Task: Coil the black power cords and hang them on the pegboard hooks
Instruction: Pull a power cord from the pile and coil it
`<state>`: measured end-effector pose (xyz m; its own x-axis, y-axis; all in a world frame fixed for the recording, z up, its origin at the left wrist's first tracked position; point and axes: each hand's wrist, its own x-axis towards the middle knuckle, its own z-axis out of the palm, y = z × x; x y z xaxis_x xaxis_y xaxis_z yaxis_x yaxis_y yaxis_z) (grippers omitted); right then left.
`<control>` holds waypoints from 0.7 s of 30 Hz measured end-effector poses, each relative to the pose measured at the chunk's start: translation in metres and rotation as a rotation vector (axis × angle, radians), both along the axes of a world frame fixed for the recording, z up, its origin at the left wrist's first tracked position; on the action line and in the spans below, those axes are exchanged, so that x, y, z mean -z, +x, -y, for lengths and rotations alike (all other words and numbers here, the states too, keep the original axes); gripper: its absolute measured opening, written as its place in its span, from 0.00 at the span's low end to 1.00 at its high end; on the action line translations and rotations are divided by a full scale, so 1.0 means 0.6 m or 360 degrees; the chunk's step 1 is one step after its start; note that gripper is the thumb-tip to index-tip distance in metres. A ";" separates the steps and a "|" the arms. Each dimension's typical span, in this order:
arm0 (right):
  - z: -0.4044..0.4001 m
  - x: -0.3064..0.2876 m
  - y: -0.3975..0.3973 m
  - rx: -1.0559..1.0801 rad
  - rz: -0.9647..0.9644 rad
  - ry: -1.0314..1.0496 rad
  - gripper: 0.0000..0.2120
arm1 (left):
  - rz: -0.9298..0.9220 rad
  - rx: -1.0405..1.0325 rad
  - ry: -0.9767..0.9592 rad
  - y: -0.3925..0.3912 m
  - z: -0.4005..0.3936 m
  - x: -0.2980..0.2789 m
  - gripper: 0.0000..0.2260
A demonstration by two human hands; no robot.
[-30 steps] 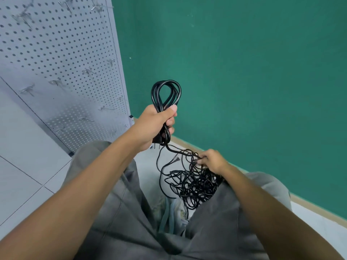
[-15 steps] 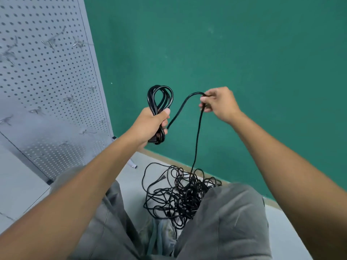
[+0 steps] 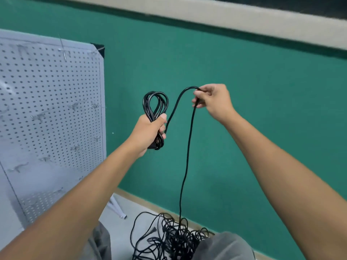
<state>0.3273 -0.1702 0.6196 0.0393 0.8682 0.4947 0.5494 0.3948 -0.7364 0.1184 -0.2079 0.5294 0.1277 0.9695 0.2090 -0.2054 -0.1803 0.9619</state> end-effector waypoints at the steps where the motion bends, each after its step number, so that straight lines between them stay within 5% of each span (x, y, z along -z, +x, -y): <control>1: 0.004 -0.026 -0.007 0.0001 -0.0007 0.0049 0.05 | 0.0019 -0.0006 0.0028 -0.005 0.003 -0.021 0.11; 9: 0.056 -0.215 -0.064 0.0015 0.0236 0.0348 0.07 | 0.0128 -0.0184 0.0289 -0.065 0.050 -0.191 0.12; 21: 0.042 -0.030 -0.055 -0.0066 0.0386 -0.0045 0.06 | 0.0217 -0.0075 -0.0044 -0.105 0.094 -0.074 0.12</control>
<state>0.2945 -0.1957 0.6374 -0.1134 0.8803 0.4606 0.6953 0.4015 -0.5961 0.0557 -0.2643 0.5737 0.0541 0.9794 0.1947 -0.3264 -0.1669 0.9304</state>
